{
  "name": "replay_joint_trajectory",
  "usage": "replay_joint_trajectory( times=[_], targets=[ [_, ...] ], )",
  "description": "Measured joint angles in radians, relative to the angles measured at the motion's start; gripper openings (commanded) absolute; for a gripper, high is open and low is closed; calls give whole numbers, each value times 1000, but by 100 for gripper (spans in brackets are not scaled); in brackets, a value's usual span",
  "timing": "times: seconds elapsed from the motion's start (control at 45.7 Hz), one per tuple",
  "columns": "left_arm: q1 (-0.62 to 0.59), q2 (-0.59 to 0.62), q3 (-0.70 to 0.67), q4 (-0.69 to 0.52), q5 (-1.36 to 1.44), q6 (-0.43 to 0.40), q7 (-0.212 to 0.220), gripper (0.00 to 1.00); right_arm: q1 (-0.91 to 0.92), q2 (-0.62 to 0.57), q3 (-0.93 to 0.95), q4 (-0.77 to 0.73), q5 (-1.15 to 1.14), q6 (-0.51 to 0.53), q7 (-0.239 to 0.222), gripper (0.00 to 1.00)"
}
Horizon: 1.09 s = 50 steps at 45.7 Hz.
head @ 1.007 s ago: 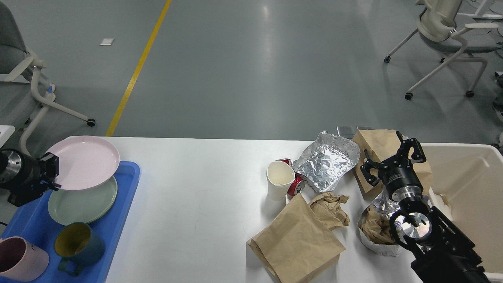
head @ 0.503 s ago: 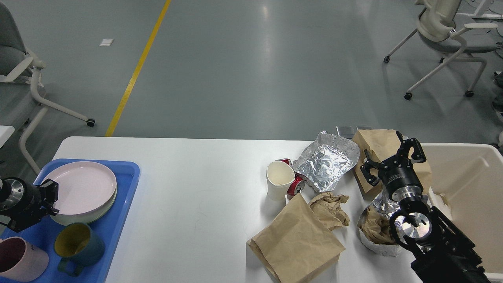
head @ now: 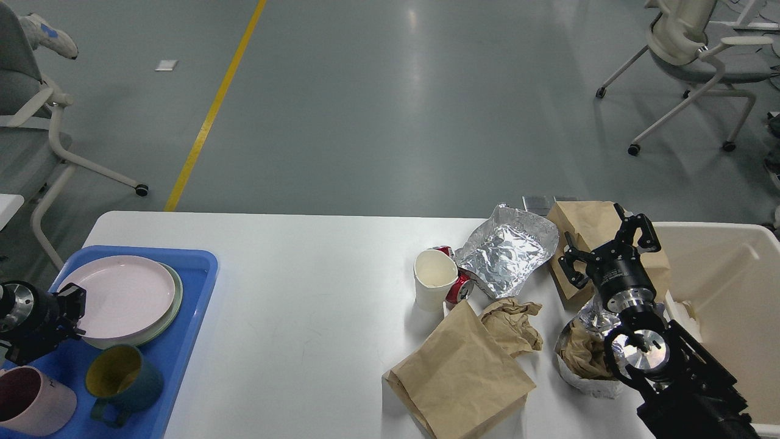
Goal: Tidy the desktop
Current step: 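Lift the pink plate and stack it on the green plate, then release the plate and withdraw the left gripper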
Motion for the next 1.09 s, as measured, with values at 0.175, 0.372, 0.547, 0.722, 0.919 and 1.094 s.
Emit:
replay_joint_trajectory(
  times=[0.175, 0.372, 0.547, 0.722, 0.919, 1.094],
  targets=[
    [0, 1, -2, 12, 0, 30, -1, 67, 0, 0, 0, 0, 0, 0, 0, 100],
    [-2, 1, -5, 17, 7, 103, -1, 88, 0, 0, 0, 0, 0, 0, 0, 100],
    [-17, 12, -35, 17, 25, 99, 8, 95, 0, 0, 0, 0, 0, 0, 0, 100],
    [-67, 111, -324, 17, 30, 91, 4, 96, 0, 0, 0, 0, 0, 0, 0, 100],
    [121, 117, -997, 15, 33, 88, -1, 96, 0, 0, 0, 0, 0, 0, 0, 100],
    [404, -26, -1738, 18, 57, 88, -27, 96, 0, 0, 0, 0, 0, 0, 0, 100]
  ],
)
